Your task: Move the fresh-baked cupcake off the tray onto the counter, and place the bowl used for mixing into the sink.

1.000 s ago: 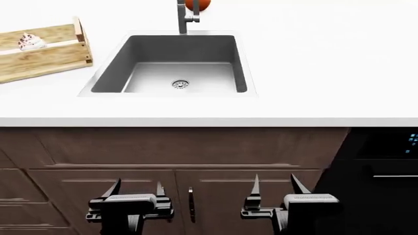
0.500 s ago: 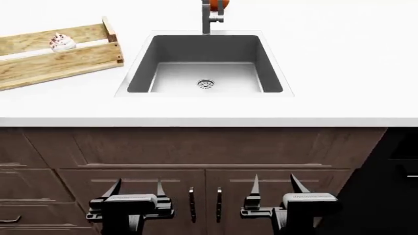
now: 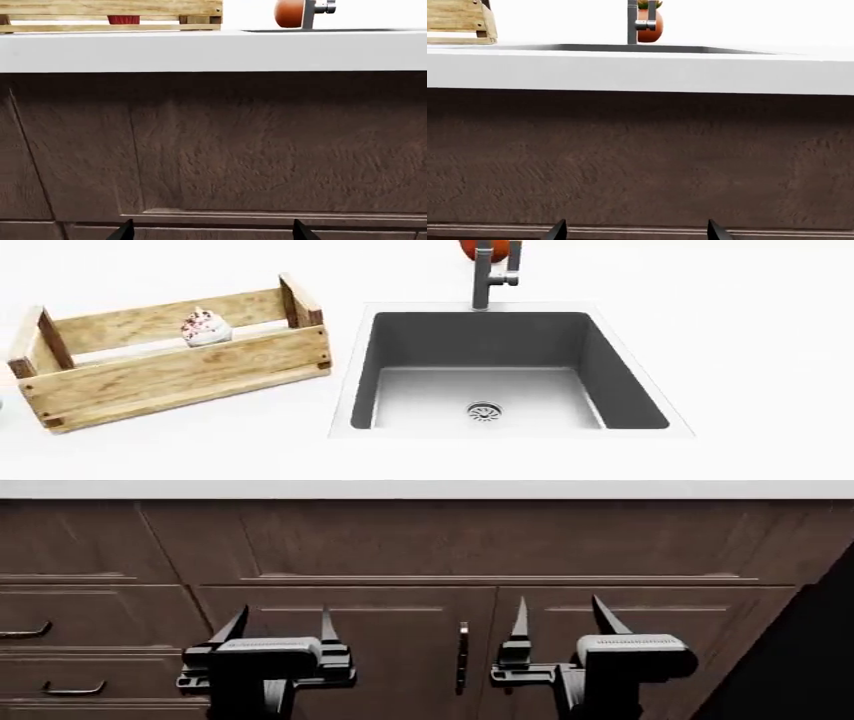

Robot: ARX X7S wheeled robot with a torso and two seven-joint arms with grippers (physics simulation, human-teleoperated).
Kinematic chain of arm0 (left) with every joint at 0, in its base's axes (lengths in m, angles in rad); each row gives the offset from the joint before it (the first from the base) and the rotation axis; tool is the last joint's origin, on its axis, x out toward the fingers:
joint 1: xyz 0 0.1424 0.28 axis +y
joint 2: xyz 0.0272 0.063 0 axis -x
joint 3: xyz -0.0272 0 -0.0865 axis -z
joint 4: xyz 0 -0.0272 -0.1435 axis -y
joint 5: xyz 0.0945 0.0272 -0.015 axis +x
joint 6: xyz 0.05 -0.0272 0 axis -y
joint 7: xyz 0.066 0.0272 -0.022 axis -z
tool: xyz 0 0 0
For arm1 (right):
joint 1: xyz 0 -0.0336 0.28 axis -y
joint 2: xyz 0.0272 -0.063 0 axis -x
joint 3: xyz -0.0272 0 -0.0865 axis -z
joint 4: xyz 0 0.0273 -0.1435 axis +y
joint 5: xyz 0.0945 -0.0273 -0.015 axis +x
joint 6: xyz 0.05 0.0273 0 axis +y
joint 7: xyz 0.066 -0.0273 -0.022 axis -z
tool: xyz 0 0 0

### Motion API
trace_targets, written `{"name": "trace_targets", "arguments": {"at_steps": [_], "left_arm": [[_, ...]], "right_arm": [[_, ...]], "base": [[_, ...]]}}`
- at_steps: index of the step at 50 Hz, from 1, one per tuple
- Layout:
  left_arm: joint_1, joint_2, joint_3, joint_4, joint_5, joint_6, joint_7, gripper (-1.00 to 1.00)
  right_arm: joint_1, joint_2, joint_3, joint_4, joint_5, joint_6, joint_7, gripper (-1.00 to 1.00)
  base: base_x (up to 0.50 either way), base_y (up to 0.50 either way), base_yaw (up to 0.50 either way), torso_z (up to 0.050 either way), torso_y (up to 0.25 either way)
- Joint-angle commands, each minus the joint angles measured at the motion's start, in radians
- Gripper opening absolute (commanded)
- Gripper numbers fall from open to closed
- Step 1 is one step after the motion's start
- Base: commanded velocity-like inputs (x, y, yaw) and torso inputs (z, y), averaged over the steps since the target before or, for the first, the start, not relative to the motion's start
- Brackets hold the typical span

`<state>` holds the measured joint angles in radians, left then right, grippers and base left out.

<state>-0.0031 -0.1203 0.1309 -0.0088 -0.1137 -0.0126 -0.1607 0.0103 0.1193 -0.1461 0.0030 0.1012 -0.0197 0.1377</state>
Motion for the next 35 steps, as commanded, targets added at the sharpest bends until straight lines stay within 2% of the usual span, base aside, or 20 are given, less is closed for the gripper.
{"name": "trace_targets", "arguments": {"at_steps": [1, 35], "left_arm": [[0.001, -0.010, 0.010, 0.000, -0.010, 0.003, -0.010, 1.00], [-0.002, -0.030, 0.037, 0.001, -0.030, 0.006, -0.034, 1.00]], "right_arm": [[0.004, 0.008, -0.011, 0.004, 0.010, -0.001, 0.010, 1.00], [0.006, 0.031, -0.036, 0.001, 0.038, -0.003, 0.031, 1.00]], "base": [[0.00, 0.39, 0.00, 0.000, 0.000], [0.00, 0.39, 0.00, 0.000, 0.000]]}}
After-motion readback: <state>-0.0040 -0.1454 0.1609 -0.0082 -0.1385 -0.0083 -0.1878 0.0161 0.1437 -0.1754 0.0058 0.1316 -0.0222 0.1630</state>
